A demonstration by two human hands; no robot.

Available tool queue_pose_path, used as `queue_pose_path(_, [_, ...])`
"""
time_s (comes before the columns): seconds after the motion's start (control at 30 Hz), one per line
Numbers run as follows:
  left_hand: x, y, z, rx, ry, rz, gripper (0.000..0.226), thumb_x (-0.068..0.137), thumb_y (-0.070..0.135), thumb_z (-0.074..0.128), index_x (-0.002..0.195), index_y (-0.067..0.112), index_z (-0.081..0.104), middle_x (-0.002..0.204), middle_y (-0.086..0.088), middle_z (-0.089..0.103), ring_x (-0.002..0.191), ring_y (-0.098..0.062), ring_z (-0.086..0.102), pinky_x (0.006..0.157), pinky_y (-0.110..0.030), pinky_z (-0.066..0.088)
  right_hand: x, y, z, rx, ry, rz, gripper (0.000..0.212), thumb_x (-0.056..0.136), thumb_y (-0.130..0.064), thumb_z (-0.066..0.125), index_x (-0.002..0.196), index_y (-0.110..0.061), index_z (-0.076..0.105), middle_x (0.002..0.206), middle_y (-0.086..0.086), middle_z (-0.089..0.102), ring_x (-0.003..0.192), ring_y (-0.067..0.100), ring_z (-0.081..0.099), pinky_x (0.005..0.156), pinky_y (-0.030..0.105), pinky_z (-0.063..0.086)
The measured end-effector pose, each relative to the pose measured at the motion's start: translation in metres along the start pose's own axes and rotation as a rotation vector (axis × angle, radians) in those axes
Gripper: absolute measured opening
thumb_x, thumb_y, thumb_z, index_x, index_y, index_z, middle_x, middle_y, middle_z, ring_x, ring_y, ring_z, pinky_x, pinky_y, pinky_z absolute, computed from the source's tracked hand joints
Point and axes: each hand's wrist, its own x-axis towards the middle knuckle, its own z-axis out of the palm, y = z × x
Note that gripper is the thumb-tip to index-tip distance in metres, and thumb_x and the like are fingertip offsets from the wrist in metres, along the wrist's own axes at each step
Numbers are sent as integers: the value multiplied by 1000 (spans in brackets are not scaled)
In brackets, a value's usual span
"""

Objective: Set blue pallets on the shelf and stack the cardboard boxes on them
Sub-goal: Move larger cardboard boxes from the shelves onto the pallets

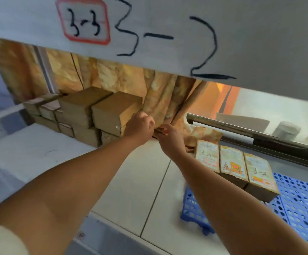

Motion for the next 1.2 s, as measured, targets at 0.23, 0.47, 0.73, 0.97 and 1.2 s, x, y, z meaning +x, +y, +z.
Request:
queue_pose_path(0.23, [45,-101,-61,-87,27,-222,35,93,24,53,128,16,54,125,-10,56,112,-30,55,93,-41,49,28,-76,72,-12,-27,65,40,92,-18,49,131,-16,53,129,8,58,120,27,52,96,35,45])
queue_pose_path(0.47, [56,-160,-74,-270,-76,-255,44,94,26,50,137,15,42,122,-10,59,109,-33,58,92,-49,50,45,-118,122,334,104,433,55,94,-41,47,144,-22,36,129,2,52,120,28,51,96,38,43])
queue_pose_path(0.73, [47,-168,-70,-523,-156,-319,50,95,27,49,139,6,38,125,-12,57,107,-31,60,89,-42,52,42,-123,144,674,150,619,57,83,-63,49,127,-26,53,111,-3,63,97,17,60,85,37,51])
queue_pose_path(0.97, [37,-172,-58,-906,-371,-592,70,93,58,40,148,18,28,140,-10,43,126,-32,43,107,-50,37,30,-116,137,855,164,691,31,93,-46,52,111,-21,51,94,-2,59,86,13,57,80,31,50])
queue_pose_path(1.2, [18,-145,-64,-1051,-267,-366,54,98,55,34,142,25,37,133,-5,46,113,-23,45,94,-32,33,17,-109,126,956,323,658,29,89,-42,53,114,-26,54,98,-3,53,90,13,51,78,28,47])
